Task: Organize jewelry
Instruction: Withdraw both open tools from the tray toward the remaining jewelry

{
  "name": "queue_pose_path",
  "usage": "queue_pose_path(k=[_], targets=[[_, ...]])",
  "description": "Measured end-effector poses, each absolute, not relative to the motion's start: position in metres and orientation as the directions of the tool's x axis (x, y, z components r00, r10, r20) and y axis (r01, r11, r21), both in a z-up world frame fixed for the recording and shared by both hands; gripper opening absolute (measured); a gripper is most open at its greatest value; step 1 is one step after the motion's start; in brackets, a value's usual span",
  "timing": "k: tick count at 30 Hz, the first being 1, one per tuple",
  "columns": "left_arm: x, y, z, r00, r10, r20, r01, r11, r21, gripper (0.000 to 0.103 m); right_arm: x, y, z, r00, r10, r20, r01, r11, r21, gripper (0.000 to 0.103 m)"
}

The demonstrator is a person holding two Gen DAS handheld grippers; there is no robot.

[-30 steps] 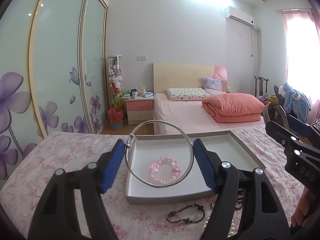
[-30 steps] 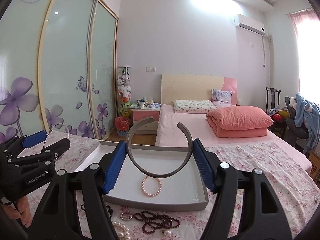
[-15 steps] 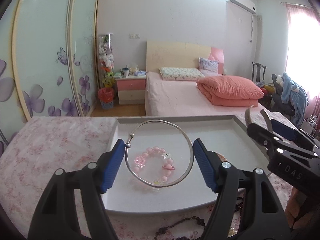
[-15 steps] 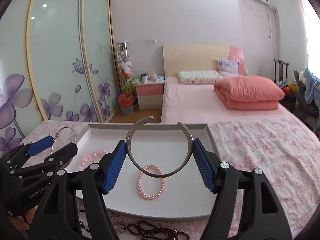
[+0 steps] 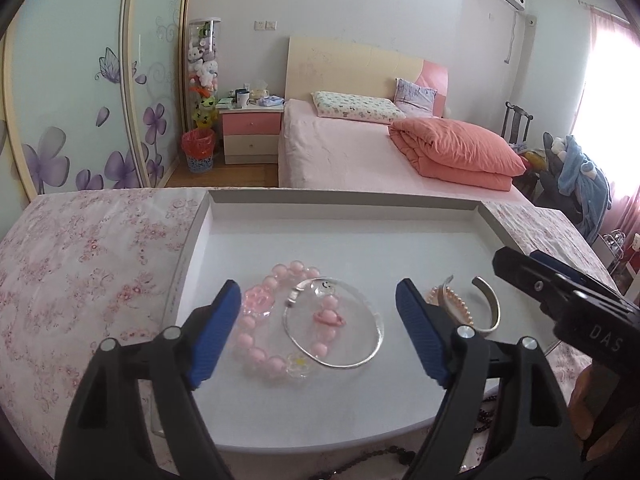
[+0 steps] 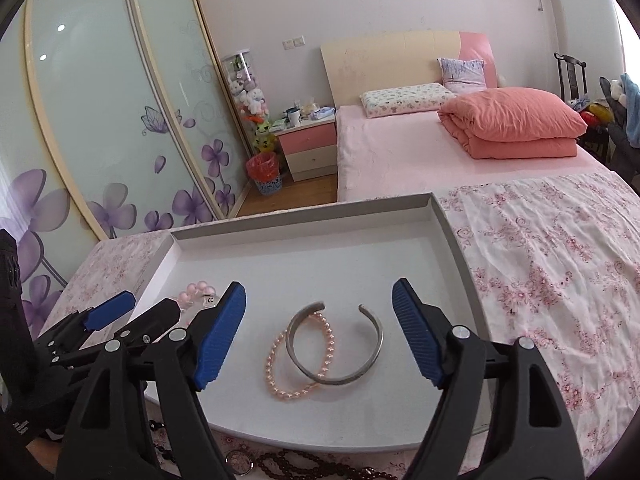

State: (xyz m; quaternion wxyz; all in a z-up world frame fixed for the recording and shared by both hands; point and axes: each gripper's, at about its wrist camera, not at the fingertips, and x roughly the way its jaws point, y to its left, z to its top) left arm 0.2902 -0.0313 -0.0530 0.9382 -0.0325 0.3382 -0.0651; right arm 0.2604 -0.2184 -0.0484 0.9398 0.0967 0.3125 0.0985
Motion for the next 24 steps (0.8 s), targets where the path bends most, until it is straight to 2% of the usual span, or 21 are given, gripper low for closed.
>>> queue_pose_path(k=[9, 15, 24], targets=[[0.279, -0.007, -0.036, 0.791, -0.087, -0.606, 0.015, 0.992, -0.122, 0.078, 0.245, -0.231, -0.033, 0.813, 0.225, -0.538, -0.105, 0.964, 0.246, 0.076], [0.254, -0.001, -0.024, 0.806, -0.050, -0.590, -0.003, 0.996, -0.089, 0.078, 0.223, -0.234, -0.026, 0.822, 0.214, -0.527, -0.109, 0.969, 0.223, 0.076], [0.196, 0.008, -0.022, 0.804, -0.032, -0.594, 0.007, 0.999, -0.044, 0.078, 0.178, -0.239, -0.039, 0.783, 0.204, -0.588, -0.123, 0.977, 0.175, 0.073]])
